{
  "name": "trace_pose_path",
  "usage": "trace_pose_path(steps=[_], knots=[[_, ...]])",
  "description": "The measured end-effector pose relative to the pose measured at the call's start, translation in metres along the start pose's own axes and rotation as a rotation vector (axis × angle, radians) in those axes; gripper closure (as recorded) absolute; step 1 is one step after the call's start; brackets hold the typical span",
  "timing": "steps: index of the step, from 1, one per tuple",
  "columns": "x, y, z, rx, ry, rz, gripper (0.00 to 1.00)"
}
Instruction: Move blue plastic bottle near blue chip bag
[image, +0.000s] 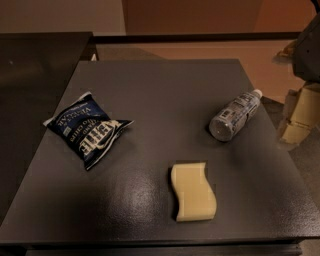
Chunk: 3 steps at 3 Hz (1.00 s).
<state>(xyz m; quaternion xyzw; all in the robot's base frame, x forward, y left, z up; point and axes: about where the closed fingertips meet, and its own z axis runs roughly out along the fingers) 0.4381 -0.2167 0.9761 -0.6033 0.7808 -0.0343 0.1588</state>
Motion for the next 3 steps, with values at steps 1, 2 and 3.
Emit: trace_pose_path(steps=[1, 2, 3], knots=[[0.000, 0.000, 0.000, 0.000, 0.000, 0.000, 0.00], [-0.005, -0.008, 0.006, 0.006, -0.004, -0.047, 0.00], [-0.012, -0.024, 0.024, -0.013, -0.021, -0.150, 0.00]])
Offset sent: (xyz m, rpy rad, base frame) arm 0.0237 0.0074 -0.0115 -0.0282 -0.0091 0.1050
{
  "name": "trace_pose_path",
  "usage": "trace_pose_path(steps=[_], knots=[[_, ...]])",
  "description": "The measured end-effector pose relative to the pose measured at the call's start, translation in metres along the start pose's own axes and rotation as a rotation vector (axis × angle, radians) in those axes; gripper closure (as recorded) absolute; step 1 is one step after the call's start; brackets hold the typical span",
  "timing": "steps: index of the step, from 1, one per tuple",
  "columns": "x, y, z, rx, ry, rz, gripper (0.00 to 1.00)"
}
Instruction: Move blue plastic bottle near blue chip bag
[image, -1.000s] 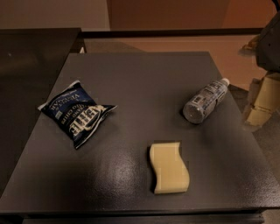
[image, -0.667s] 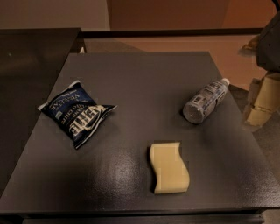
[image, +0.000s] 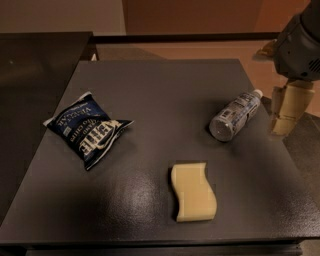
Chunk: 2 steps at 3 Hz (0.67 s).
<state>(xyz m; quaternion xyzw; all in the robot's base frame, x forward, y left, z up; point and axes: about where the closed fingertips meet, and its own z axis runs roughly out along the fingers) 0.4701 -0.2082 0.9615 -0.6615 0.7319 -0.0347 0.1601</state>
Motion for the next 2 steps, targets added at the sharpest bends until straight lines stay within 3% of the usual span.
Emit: trace_pose_path(steps=[2], knots=[[-0.001, -0.038, 0.047, -0.080, -0.021, -0.316, 0.00]])
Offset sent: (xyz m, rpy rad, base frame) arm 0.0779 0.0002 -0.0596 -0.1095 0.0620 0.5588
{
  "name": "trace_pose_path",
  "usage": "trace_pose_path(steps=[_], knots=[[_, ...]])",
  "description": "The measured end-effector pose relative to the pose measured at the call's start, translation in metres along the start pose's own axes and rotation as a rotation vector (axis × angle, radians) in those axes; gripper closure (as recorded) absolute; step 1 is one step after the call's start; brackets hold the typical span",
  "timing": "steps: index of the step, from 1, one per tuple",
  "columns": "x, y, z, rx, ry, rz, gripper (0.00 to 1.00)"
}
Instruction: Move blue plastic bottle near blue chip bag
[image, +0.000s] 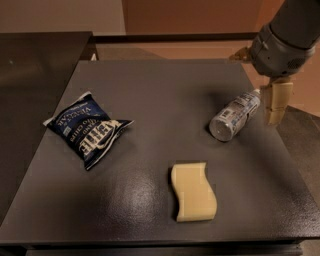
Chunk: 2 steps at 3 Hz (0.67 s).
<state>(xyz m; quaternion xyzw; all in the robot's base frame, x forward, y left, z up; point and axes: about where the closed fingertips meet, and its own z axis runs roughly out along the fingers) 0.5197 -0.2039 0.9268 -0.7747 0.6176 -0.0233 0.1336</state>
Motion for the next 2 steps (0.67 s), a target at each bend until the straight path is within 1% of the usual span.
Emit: trace_pose_path(steps=[1, 2], knots=[[0.007, -0.016, 0.023, -0.032, -0.025, -0.134, 0.00], [0.015, -0.027, 0.050, -0.063, -0.034, -0.216, 0.00]])
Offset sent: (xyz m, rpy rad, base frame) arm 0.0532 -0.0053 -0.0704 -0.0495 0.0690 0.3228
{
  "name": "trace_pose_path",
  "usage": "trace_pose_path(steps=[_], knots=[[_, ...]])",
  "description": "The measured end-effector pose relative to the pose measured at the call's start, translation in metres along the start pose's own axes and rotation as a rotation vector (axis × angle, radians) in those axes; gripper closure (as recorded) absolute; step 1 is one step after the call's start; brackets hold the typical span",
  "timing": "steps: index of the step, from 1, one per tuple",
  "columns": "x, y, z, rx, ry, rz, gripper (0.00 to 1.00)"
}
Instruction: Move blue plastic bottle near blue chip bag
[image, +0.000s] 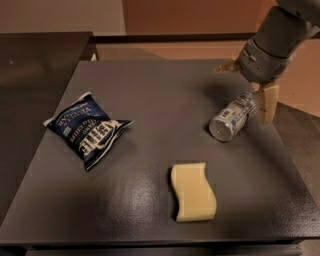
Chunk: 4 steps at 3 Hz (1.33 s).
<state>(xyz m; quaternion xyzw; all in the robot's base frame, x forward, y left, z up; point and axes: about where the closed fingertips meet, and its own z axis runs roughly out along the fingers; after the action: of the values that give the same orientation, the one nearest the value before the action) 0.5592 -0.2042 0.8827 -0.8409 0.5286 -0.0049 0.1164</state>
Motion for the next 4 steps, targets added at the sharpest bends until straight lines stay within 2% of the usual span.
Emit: trace_pose_path(steps=[1, 2, 3, 4], knots=[[0.009, -0.001, 0.022, -0.036, 0.012, -0.037, 0.00], [0.014, 0.002, 0.034, -0.073, 0.029, -0.053, 0.15], [0.015, 0.003, 0.036, -0.093, 0.039, -0.056, 0.35], [0.010, 0.002, 0.031, -0.091, 0.049, -0.062, 0.58]])
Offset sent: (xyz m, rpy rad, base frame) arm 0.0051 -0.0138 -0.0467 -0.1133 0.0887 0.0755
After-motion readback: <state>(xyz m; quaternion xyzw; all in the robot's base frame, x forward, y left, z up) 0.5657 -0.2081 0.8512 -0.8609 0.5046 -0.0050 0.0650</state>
